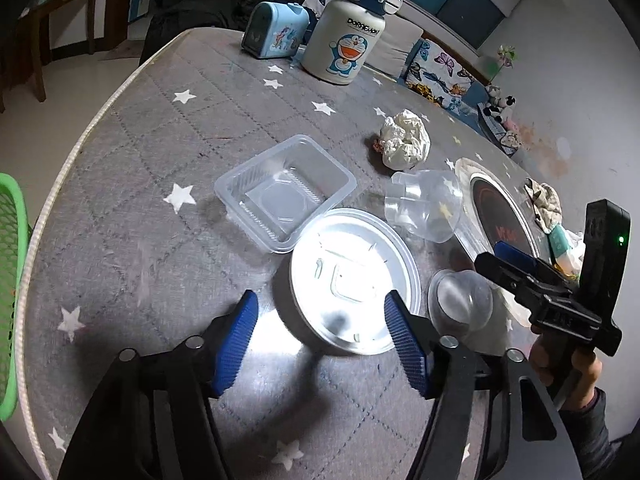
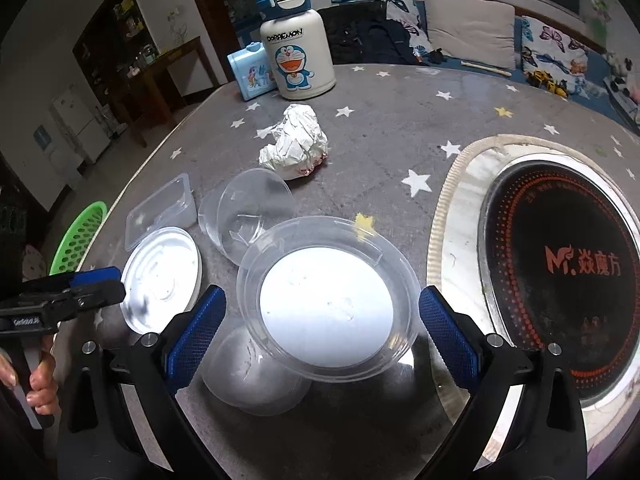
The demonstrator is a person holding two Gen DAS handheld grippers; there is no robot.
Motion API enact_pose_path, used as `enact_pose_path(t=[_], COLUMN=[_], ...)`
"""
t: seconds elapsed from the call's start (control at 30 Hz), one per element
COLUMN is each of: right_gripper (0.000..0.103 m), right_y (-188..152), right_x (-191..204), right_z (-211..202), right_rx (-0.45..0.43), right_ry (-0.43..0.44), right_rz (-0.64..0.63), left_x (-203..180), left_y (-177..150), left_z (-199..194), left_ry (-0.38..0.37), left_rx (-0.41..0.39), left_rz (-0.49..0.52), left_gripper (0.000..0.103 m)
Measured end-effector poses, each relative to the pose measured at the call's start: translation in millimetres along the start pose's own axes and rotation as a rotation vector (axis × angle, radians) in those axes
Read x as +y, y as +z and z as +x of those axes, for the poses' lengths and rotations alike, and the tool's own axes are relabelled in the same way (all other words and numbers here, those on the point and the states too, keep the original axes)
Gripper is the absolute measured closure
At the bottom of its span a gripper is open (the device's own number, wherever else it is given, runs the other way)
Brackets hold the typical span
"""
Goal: Collect trash
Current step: 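Grasp the clear round bowl with the right tool while the left tool grasps the white lid, then carry the white lid and clear bowl to the green basket and release both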
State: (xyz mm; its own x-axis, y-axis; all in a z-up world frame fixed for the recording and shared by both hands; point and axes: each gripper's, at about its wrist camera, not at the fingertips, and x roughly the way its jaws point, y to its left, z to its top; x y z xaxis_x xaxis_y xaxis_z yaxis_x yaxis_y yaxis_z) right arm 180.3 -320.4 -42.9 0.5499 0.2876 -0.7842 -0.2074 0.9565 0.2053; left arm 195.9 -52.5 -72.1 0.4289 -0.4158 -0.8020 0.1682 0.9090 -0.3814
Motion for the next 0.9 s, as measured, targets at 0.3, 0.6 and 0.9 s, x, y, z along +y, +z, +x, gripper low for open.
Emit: enact_pose_path(t=[0.3, 0.6, 0.9], right_gripper=[0.006, 0.006, 0.006], right_y=[-6.6, -8.9, -11.9], right_x=[-6.7, -8.8, -12.3], right_z=[-7.5, -3.8, -2.4], right_rx=[-0.009, -0.01, 0.012], right_ry=[0.023, 0.031, 0.052], right_rz=[0.037, 0.056, 0.071], left_x=[-2.8, -0.8, -0.2], left_y=[3.0, -3.1, -15.6], left_z=[12.1, 9.5, -10.9], left_ry=[0.029, 0.026, 0.012], left_rx=[0.018, 0.021, 0.002], left_rz=[0.01, -0.021, -0.007], left_gripper=[0.077, 0.096, 0.097])
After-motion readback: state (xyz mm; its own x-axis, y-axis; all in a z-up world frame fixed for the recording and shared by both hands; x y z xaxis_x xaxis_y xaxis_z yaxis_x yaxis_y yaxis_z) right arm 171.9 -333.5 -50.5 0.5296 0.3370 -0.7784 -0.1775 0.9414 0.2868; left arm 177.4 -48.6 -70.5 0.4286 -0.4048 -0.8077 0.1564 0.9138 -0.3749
